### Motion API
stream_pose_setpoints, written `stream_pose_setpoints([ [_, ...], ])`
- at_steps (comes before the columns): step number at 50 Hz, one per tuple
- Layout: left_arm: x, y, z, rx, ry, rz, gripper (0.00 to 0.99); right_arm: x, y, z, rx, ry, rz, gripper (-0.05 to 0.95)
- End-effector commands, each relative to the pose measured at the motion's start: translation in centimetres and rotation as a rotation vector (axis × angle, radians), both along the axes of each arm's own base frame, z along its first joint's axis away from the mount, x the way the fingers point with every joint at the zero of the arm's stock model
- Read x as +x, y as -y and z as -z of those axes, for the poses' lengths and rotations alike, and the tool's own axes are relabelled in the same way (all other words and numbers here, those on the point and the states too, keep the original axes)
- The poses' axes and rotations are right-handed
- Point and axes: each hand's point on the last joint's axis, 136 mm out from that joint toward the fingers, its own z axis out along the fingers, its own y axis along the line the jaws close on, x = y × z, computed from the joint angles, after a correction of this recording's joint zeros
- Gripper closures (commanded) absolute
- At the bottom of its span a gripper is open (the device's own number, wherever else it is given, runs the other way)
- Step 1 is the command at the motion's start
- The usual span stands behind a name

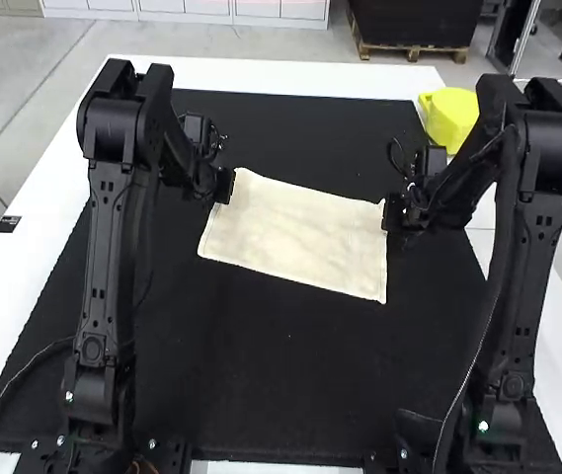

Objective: Fold the towel.

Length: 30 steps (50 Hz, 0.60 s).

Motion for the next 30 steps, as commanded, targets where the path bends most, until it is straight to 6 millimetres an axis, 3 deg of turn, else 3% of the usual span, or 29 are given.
stream_pose_setpoints([
  [1, 0.4, -0.9, -2.5, -0.020, 0.037, -0.037, 0.969, 0.5, 1.5, -2.7, 0.011, 0.065, 0.037, 0.93],
  [17, -0.1, -0.9, -5.3, -0.070, 0.072, -0.026, 0.969, 0.6, 1.1, -5.3, 0.055, 0.114, 0.028, 0.93],
  [25, -0.2, -2.0, -7.5, -0.089, 0.109, -0.041, 0.969, 0.4, 0.6, -5.6, 0.094, 0.112, 0.017, 0.93],
  [30, -0.7, -2.8, -7.8, -0.092, 0.104, -0.054, 0.969, 0.1, 0.2, -5.8, 0.118, 0.103, 0.011, 0.93],
])
